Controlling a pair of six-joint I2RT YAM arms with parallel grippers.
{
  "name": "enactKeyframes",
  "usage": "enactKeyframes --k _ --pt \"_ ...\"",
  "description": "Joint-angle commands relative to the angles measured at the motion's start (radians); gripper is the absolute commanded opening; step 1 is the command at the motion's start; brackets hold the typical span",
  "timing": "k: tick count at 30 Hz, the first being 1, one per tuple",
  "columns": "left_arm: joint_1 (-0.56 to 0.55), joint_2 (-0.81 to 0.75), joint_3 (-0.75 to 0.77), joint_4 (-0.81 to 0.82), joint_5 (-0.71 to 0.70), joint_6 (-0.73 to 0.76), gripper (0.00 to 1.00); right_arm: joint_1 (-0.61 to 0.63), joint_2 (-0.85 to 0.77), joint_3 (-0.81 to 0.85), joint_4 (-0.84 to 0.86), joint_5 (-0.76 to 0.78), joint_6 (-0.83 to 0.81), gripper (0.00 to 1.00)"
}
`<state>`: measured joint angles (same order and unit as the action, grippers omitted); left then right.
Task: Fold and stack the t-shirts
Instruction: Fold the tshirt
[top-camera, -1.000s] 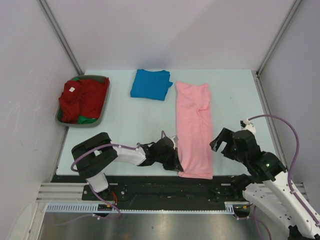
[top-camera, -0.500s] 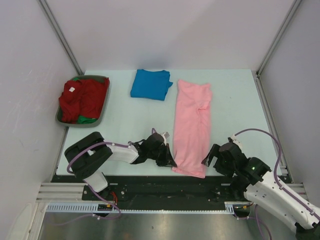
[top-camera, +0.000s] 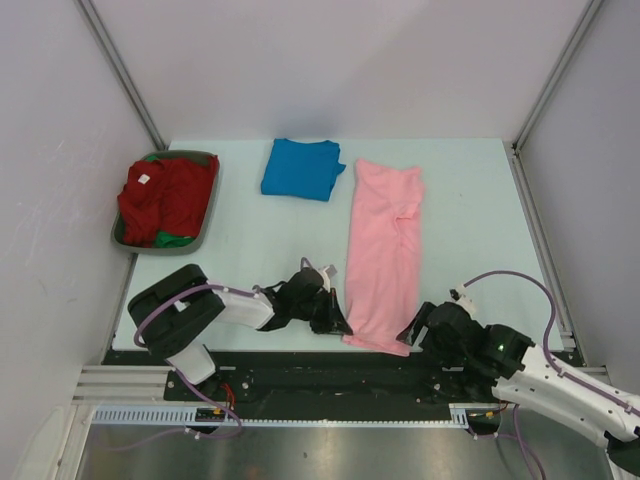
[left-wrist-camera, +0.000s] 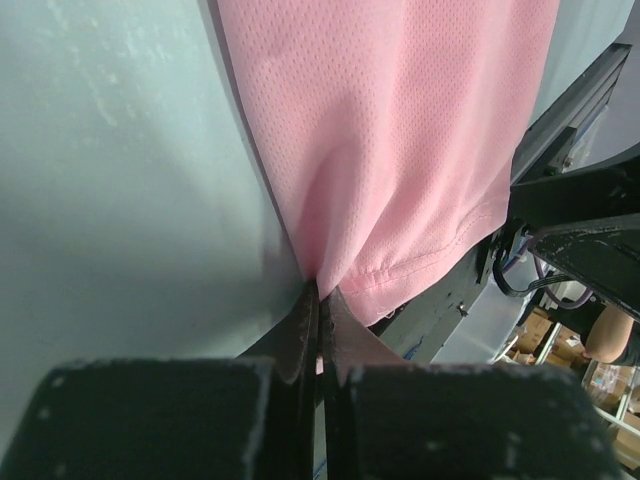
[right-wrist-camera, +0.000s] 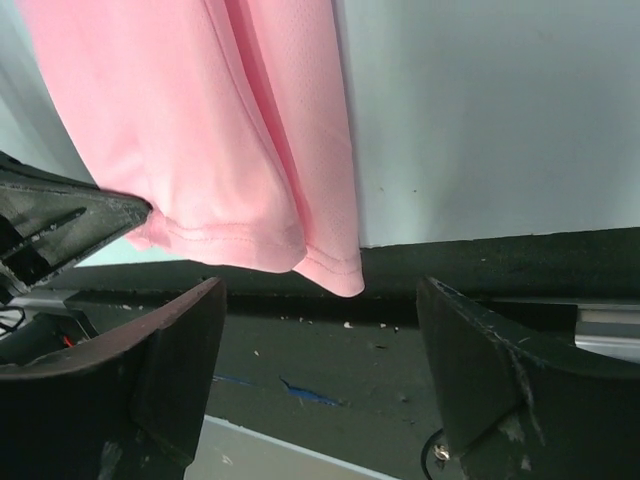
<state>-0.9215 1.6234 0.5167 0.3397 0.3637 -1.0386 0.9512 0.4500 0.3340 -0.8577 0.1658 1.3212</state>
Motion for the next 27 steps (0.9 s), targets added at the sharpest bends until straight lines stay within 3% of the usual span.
enactKeyframes --k 1,13,19,23,27 --pt "0.006 -0.013 -0.055 -0.077 -0.039 0.049 0.0 0.035 0.022 -0.012 0.046 0.095 0.095 0.78" --pt "0.006 -0.042 -0.083 -0.07 -0.031 0.054 0.0 0.099 0.082 -0.067 0.157 0.12 0.17 0.7" --pt "0.006 -0.037 -0.076 -0.061 -0.025 0.054 0.0 0.145 0.119 -0.098 0.209 0.133 0.222 0.6" --pt "0.006 -0.045 -0.083 -0.057 -0.026 0.052 0.0 0.161 0.122 -0.108 0.212 0.149 0.248 0.45" --pt "0.003 -0.063 -0.109 -0.028 -0.023 0.046 0.0 0.164 0.107 -0.099 0.183 0.173 0.256 0.18"
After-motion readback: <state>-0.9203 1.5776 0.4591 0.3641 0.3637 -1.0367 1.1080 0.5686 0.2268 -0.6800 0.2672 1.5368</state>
